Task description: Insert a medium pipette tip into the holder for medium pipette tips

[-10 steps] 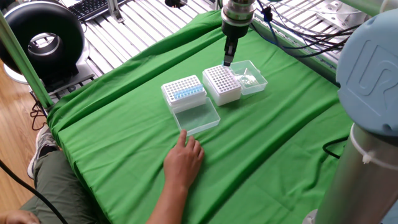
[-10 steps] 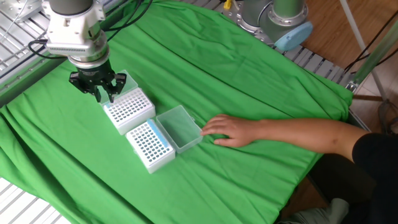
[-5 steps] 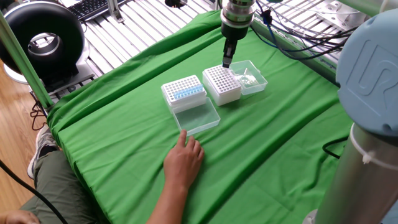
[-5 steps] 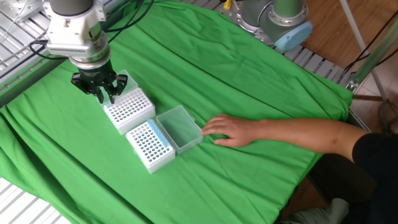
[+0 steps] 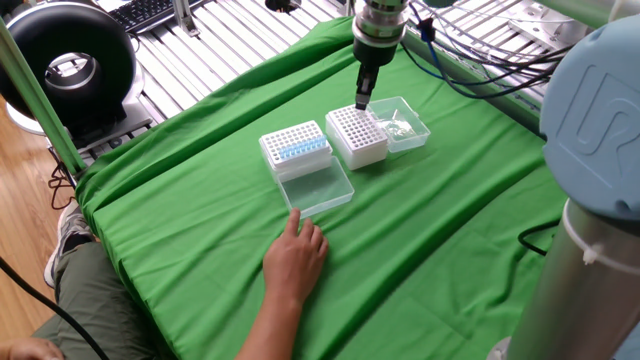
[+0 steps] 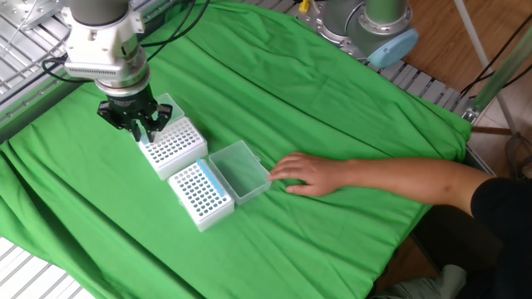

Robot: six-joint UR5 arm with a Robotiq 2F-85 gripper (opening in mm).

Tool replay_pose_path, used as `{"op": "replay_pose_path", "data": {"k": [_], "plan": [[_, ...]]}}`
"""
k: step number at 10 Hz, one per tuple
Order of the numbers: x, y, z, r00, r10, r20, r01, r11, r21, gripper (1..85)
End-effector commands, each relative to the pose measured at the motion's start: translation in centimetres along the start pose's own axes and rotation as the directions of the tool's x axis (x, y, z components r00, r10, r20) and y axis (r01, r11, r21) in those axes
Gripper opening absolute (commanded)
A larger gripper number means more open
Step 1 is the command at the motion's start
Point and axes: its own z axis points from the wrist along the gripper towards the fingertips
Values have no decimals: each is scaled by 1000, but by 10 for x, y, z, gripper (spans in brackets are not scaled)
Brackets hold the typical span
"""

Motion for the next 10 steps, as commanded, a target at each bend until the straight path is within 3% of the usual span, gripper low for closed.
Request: {"op": "replay_pose_path", "data": {"k": [1,7,10], "plan": [[-5,-1,0,1000,18,16,-18,1000,2,257],[-12,-7,-8,998,66,19,-66,997,30,53],[-10,2,-32,996,92,-11,-92,996,24,10]]}}
